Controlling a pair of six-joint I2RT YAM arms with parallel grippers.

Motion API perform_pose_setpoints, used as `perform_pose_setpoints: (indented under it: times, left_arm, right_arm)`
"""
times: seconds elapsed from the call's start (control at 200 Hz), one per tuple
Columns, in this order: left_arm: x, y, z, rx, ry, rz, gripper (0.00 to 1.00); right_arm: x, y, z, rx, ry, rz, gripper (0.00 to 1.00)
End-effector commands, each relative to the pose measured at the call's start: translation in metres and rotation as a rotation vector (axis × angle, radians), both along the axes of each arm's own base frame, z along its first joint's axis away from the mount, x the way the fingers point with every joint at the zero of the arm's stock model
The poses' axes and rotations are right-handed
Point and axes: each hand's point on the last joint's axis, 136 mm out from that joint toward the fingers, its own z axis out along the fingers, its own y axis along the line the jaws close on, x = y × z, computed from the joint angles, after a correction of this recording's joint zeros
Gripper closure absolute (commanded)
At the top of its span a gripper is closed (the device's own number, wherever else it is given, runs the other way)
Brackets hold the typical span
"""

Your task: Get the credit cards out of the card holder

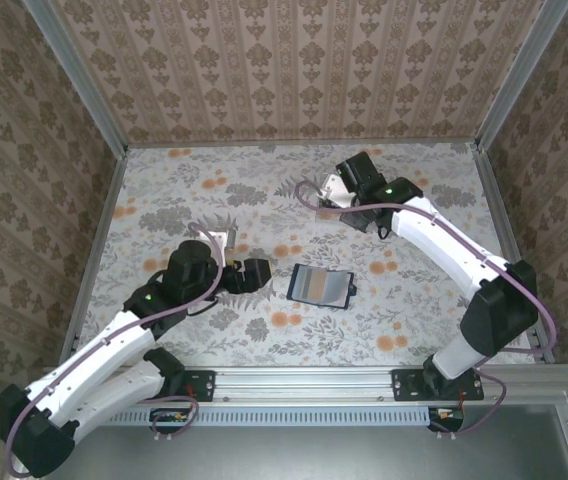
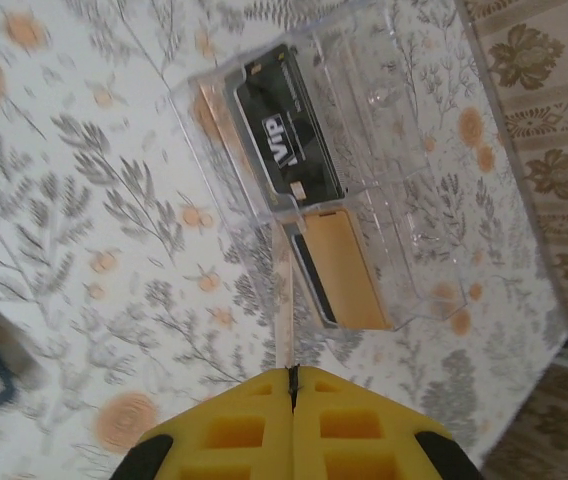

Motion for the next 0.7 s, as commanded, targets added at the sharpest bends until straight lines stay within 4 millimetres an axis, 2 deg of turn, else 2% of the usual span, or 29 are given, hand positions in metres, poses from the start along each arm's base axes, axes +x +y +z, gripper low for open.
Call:
perform_pose_setpoints:
  times: [0.0, 0.23, 0.47, 0.655, 0.695]
  left_arm:
    - [-0.001, 0.008, -0.001, 0.023, -0.02, 0.015, 0.0]
    - [-0.001, 0.014, 0.003, 0.026, -0.038, 0.033, 0.0]
    - [0.0, 0.017, 0.001, 0.036, -0.038, 0.051, 0.0]
    - [0.002, 0.019, -0.001, 0.045, -0.035, 0.061, 0.0]
    - [0.003, 0.02, -0.001, 0.047, -0.035, 0.066, 0.0]
  right_arm:
    - [0.01, -0.011, -0.003, -0.2, -0.027, 0.121, 1.0]
    - [0.03, -0.017, -0.021, -0.296, -0.017, 0.238, 1.0]
    - [0.046, -0.024, -0.033, -0.246, -0.011, 0.24, 1.0]
    - [0.047, -0.032, -0.056, -0.227, 0.038, 0.23, 1.0]
    - [0.053, -0.032, -0.055, -0.209, 0.019, 0.218, 1.0]
